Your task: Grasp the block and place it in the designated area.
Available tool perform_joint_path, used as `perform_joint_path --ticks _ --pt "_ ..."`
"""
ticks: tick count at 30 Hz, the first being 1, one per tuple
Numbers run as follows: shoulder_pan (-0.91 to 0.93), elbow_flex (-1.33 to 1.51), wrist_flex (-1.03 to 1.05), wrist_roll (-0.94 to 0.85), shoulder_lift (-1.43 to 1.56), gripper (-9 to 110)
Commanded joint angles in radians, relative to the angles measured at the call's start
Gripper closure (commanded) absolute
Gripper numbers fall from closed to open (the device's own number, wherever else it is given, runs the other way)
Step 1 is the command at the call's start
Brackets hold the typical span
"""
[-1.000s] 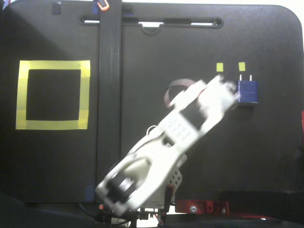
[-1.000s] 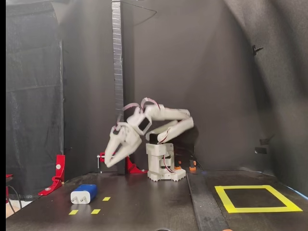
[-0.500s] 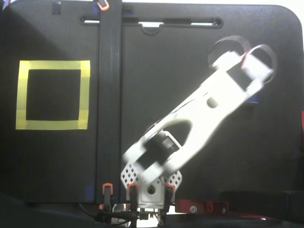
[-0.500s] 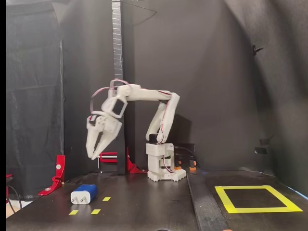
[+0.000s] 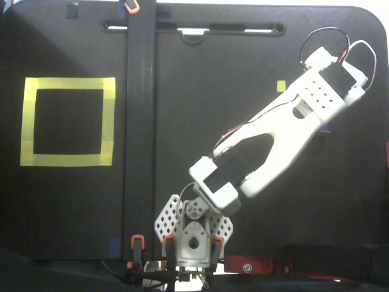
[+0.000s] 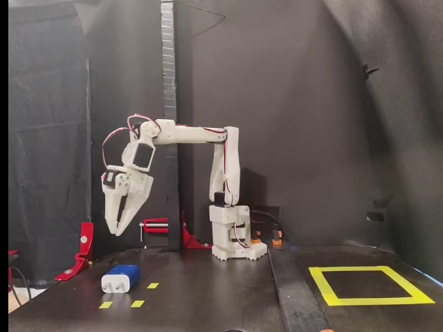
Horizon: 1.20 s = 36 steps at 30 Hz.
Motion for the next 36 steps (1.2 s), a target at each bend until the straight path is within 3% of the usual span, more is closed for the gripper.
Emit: perform_joint_path --ticks 1,9,17,36 --pt "0.005 -0.048 0.012 -0.015 0.003 102" --pt "0.003 -0.048 0.029 -0.179 0.0 102" --pt "-0.006 -0.046 0.049 -0.838 0.0 102" --pt "-0.038 -0.044 0.135 -2.056 0.002 102"
